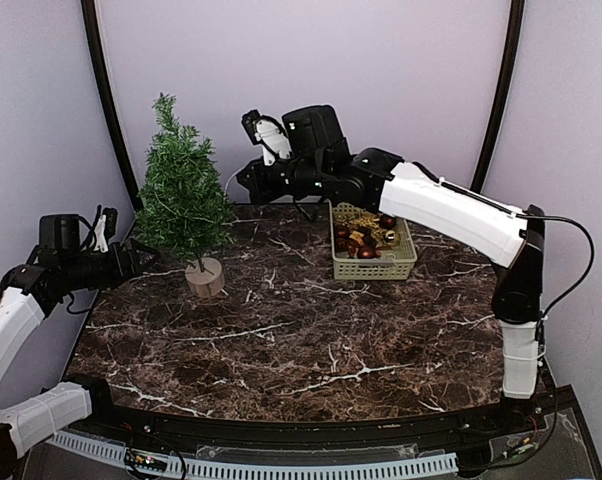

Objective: Decorate the small christmas tree
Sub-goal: Wrap the side of the string light in the gap of the branches.

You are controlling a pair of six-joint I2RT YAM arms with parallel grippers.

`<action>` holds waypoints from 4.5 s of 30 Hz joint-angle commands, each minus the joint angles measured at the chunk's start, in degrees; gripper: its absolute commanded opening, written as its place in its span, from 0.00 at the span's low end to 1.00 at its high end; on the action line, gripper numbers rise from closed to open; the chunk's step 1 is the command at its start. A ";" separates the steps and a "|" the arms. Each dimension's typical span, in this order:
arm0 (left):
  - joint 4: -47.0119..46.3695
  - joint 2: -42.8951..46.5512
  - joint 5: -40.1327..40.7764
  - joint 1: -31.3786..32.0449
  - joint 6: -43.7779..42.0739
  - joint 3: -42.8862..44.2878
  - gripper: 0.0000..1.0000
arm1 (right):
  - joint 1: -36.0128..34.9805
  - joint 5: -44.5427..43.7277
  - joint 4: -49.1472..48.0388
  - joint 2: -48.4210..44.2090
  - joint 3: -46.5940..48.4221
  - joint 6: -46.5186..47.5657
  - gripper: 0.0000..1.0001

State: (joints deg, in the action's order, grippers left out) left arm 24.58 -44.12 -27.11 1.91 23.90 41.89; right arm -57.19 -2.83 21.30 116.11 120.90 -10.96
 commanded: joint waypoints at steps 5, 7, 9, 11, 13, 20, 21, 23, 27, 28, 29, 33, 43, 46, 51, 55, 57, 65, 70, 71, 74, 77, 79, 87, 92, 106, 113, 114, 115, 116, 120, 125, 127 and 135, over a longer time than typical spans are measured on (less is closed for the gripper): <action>-4.04 1.08 -2.15 0.37 3.33 -4.59 0.79 | 2.92 4.71 -7.80 5.10 5.68 -2.34 0.00; -6.44 0.22 -2.79 0.37 4.23 -5.10 0.74 | 3.32 5.39 -8.71 5.61 5.57 -3.18 0.00; -8.75 -0.88 -2.48 0.34 4.38 -5.30 0.67 | 3.52 5.80 -9.22 5.78 5.42 -3.60 0.00; -11.02 -1.89 -1.62 0.37 4.19 -5.07 0.59 | 3.57 6.05 -9.39 5.88 4.95 -3.63 0.00; -12.53 -2.94 -1.21 0.32 3.96 -4.54 0.53 | 3.58 6.24 -9.40 5.67 4.15 -3.63 0.00; -17.40 -3.58 -3.56 2.00 5.34 -6.55 0.64 | 3.59 5.88 -10.46 3.20 -0.73 -4.23 0.00; -18.74 -2.41 -3.03 2.77 6.50 -7.30 0.66 | 3.58 5.86 -10.63 2.71 -1.59 -4.32 0.00; -22.08 -0.92 -1.70 5.46 9.53 -10.30 0.71 | 3.58 5.72 -10.96 1.81 -3.15 -4.53 0.00; -28.92 -0.32 0.39 10.34 16.77 -14.78 0.77 | 3.58 5.40 -11.09 0.34 -5.71 -4.62 0.00; -30.10 -0.34 2.19 12.27 17.95 -15.42 0.79 | 3.58 5.30 -11.33 0.00 -6.73 -4.72 0.00; -30.64 -0.57 3.23 13.18 18.25 -15.69 0.81 | 3.58 5.29 -11.78 -0.41 -7.57 -4.87 0.00; -34.44 -3.60 6.30 15.99 19.65 -16.00 0.85 | 3.58 5.36 -12.75 -1.27 -9.58 -5.45 0.00; -36.10 -10.42 12.78 18.86 18.32 -12.51 0.52 | 3.58 5.20 -13.49 -2.85 -11.58 -5.97 0.00; -36.04 -10.31 12.24 18.91 18.15 -12.47 0.33 | 3.58 5.20 -13.65 -3.29 -12.09 -6.12 0.00; -31.98 -7.02 12.81 18.97 17.27 -12.75 0.02 | 3.60 5.41 -13.57 -4.32 -13.49 -6.36 0.00; -24.21 -1.85 13.23 18.93 15.85 -12.67 0.00 | 3.04 5.75 -12.33 -6.41 -15.41 -6.04 0.00; -18.76 0.80 13.41 18.92 14.94 -12.22 0.00 | 2.31 5.24 -11.08 -7.95 -16.83 -5.32 0.00; 0.56 9.28 20.38 18.85 10.90 -8.70 0.00 | -4.61 1.47 -3.30 -14.69 -22.55 -3.16 0.00; 3.77 11.28 21.39 18.74 9.34 -8.49 0.00 | -8.95 -1.56 -1.50 -16.76 -22.59 -3.65 0.00; 4.35 11.65 21.44 18.74 9.26 -8.53 0.00 | -9.23 -2.20 -1.52 -16.69 -21.85 -3.72 0.00; 4.98 12.29 21.46 18.74 9.29 -8.89 0.00 | -9.29 -3.16 -2.06 -15.53 -18.53 -3.64 0.00; 4.86 13.14 21.23 18.74 9.36 -9.07 0.00 | -9.29 -3.21 -2.88 -13.48 -14.46 -3.38 0.00; 4.98 13.41 21.38 18.74 9.40 -9.04 0.00 | -9.24 -4.17 -2.87 -11.80 -11.47 -3.15 0.00; 4.97 12.68 22.09 18.70 9.50 -9.02 0.00 | -6.04 -3.13 -2.93 -4.23 -3.02 -3.48 0.00; 4.76 12.29 22.75 18.66 9.30 -8.93 0.00 | -2.82 0.37 -4.08 1.16 0.57 -4.53 0.00; 2.37 10.98 23.82 18.12 6.97 -9.24 0.00 | 0.51 6.45 -4.67 7.73 -5.67 -7.09 0.00; -0.46 8.68 23.52 15.78 4.15 -9.28 0.00 | -1.39 9.23 -7.07 4.16 -16.76 -8.03 0.00; -0.88 8.42 22.72 14.48 3.79 -9.35 0.00 | -1.92 9.31 -7.18 3.67 -17.74 -8.02 0.00; -1.89 7.79 22.15 13.62 3.04 -9.40 0.00 | -2.43 9.40 -7.47 3.27 -18.78 -8.07 0.00; -2.55 7.50 20.49 11.88 2.26 -9.53 0.00 | -2.90 9.49 -7.62 2.84 -19.58 -8.11 0.00; -7.05 5.19 15.73 6.52 0.06 -9.86 0.00 | -4.38 9.95 -8.39 1.44 -22.08 -8.56 0.00; -7.88 0.75 15.28 4.98 -2.26 -6.89 0.13 | -5.41 11.65 -9.86 1.17 -22.25 -9.87 0.00; -6.46 -0.66 15.92 4.95 -2.75 -5.49 0.31 | -5.51 12.28 -10.80 1.02 -21.76 -10.83 0.00; -0.31 9.38 14.29 5.22 8.79 -9.93 0.76 | -5.65 13.22 -14.15 -0.38 -21.24 -13.68 0.00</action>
State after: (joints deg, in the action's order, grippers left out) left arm 21.34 -42.15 -10.59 7.22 25.17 35.29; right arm -62.63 9.32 11.49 118.87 98.61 -22.37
